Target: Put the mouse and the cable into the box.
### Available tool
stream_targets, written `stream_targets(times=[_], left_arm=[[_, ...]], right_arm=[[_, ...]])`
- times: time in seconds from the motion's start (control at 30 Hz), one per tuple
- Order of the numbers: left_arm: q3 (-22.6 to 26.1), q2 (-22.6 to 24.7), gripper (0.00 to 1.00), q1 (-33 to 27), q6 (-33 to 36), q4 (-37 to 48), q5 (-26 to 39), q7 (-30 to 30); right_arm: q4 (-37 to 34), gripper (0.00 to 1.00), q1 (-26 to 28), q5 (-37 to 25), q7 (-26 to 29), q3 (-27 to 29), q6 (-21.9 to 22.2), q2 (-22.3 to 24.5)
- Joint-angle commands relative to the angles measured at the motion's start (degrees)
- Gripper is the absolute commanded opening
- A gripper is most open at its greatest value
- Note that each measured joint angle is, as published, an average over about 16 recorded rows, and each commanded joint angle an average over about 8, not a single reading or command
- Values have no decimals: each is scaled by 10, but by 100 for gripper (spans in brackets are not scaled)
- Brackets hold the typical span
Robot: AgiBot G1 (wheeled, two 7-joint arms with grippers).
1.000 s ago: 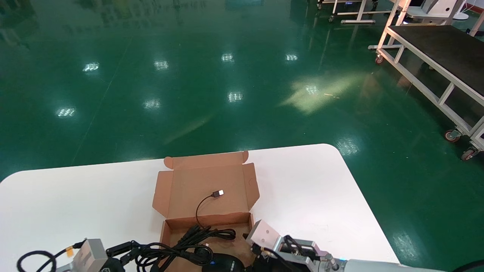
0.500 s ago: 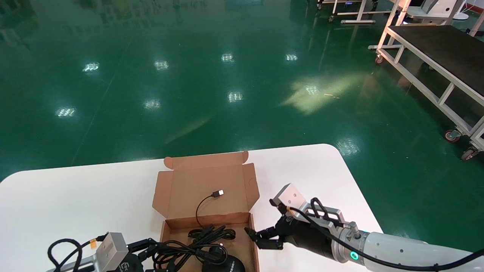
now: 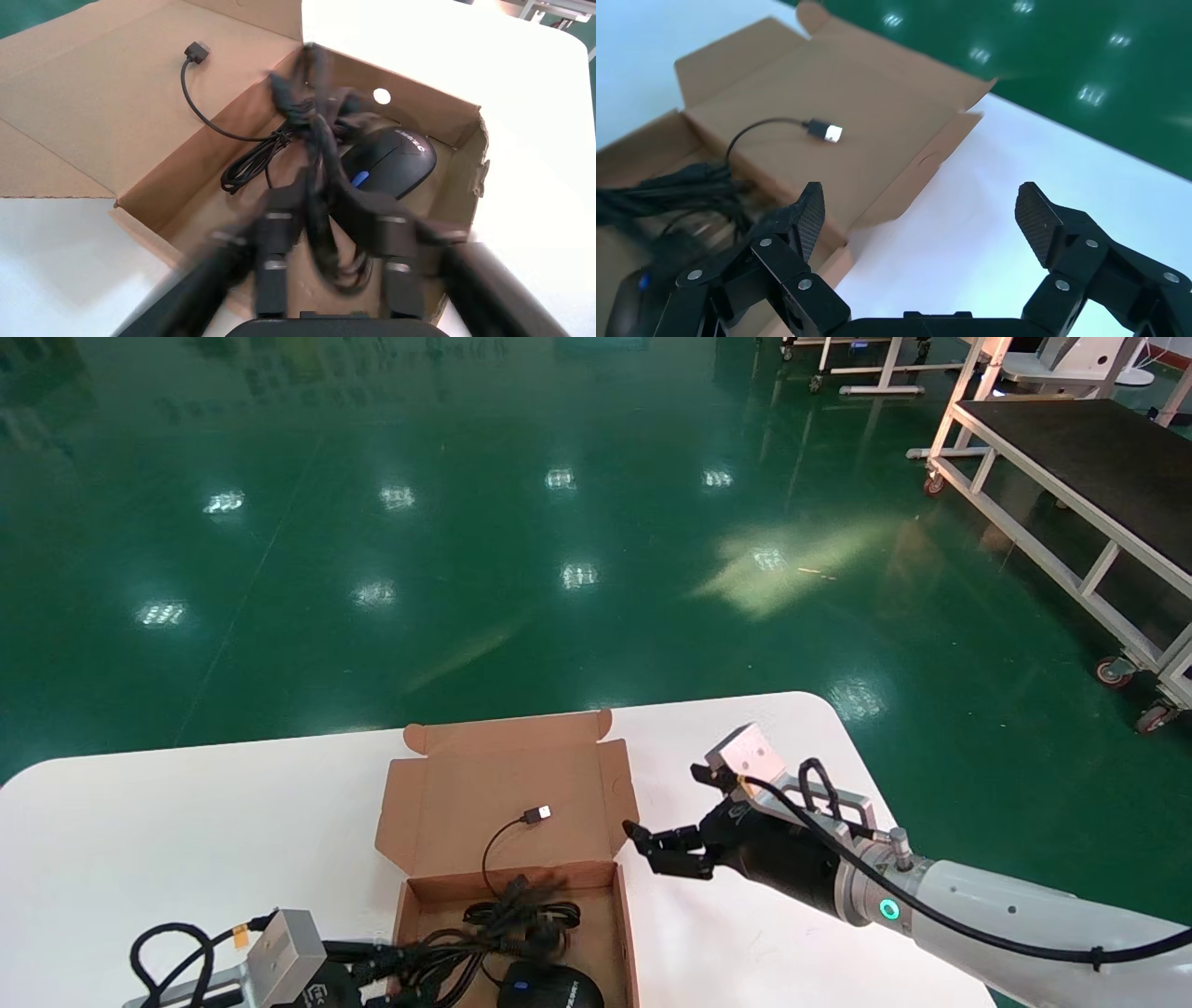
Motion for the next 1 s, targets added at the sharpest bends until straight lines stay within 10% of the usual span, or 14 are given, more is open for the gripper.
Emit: stream_targets(times=[0.03, 1.0], left_arm=[[1, 0, 100, -1, 0, 0, 0, 0], [-86, -159, 100, 29, 1, 47, -75, 63]], right_arm=[[0, 100, 1, 1, 2, 3, 4, 1], [18, 100, -3, 7, 4, 51, 65, 7]])
